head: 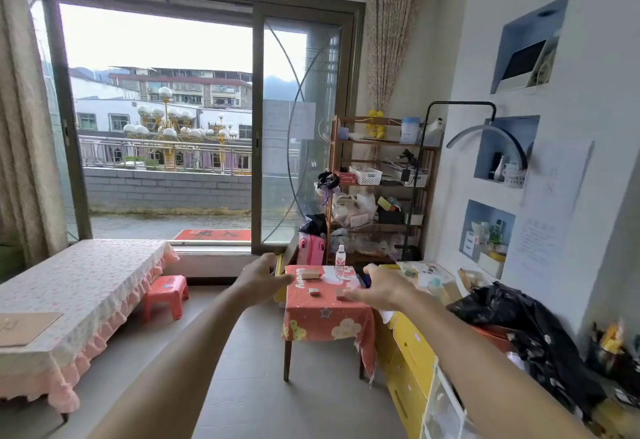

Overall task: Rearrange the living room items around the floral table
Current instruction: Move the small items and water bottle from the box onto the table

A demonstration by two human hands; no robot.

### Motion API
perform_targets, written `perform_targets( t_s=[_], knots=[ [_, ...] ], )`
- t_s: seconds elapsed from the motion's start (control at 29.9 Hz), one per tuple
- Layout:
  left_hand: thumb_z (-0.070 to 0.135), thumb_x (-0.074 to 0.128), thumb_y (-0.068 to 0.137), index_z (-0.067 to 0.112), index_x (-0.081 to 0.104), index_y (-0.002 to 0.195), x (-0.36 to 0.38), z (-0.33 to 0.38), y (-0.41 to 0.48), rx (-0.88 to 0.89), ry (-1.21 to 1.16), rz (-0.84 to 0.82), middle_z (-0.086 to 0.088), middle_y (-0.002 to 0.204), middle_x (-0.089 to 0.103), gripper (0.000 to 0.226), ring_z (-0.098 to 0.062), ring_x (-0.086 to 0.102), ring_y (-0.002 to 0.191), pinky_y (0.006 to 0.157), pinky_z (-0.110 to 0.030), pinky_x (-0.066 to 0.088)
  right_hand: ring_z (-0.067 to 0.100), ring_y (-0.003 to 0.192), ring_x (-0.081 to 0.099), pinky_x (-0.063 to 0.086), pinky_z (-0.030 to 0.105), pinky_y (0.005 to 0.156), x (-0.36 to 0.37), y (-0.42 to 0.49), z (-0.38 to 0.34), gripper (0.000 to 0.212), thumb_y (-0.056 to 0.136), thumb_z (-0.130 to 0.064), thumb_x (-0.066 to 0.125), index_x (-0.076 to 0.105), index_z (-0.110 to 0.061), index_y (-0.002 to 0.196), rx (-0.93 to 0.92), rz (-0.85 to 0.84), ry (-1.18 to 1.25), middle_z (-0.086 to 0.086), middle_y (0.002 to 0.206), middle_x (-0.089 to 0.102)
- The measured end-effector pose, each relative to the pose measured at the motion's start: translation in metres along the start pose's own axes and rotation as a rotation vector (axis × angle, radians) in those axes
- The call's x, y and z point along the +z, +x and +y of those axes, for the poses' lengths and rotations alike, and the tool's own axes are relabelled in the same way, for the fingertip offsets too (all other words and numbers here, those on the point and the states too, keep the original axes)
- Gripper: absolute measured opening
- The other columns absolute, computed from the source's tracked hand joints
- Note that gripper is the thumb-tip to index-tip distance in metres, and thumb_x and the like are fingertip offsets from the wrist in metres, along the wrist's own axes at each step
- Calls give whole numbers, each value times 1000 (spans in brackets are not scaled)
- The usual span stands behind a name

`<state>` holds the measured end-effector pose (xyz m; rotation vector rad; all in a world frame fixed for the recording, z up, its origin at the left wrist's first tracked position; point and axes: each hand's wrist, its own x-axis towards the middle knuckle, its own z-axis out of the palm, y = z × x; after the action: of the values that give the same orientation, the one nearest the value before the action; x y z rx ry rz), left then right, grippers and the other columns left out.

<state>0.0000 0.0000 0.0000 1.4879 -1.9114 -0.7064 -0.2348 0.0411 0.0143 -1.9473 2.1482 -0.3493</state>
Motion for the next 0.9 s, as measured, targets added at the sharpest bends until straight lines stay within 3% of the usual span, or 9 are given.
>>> perform_targets(
  t_s=[0.27,0.4,0.5,0.67,0.9],
  knots=[
    [33,67,85,11,30,145,-8,-48,155,-31,-44,-40,-12,148,42,74,-27,44,132,104,-39,42,27,128,48,43,41,102,-19,161,-26,79,82,-58,61,38,-11,141,33,67,53,9,145,46],
    [37,64,85,9,43,137,15,-76,235,-76,28,-115,-12,139,51,62,-27,51,122,86,-31,43,28,127,49,44,41,100,9,237,-15,82,81,-59,62,37,-9,142,94,48,82,11,145,46],
    [38,63,85,10,48,132,35,-82,284,-67,31,-153,-11,133,55,57,-26,53,117,82,-31,42,28,131,46,43,42,102,22,284,3,89,80,-60,62,32,-10,147,143,45,119,12,150,41],
    [34,65,86,9,41,138,62,-89,373,-94,-3,-179,-11,142,47,63,-26,47,126,89,-30,37,30,134,43,41,44,104,30,373,40,88,81,-60,61,31,-9,147,194,25,102,12,151,38],
    [34,67,83,13,39,141,111,-101,497,-152,-20,-174,-9,141,50,67,-24,50,125,98,-34,43,30,132,44,40,39,102,23,514,100,80,83,-51,65,35,-8,144,149,3,62,13,149,41]
  ],
)
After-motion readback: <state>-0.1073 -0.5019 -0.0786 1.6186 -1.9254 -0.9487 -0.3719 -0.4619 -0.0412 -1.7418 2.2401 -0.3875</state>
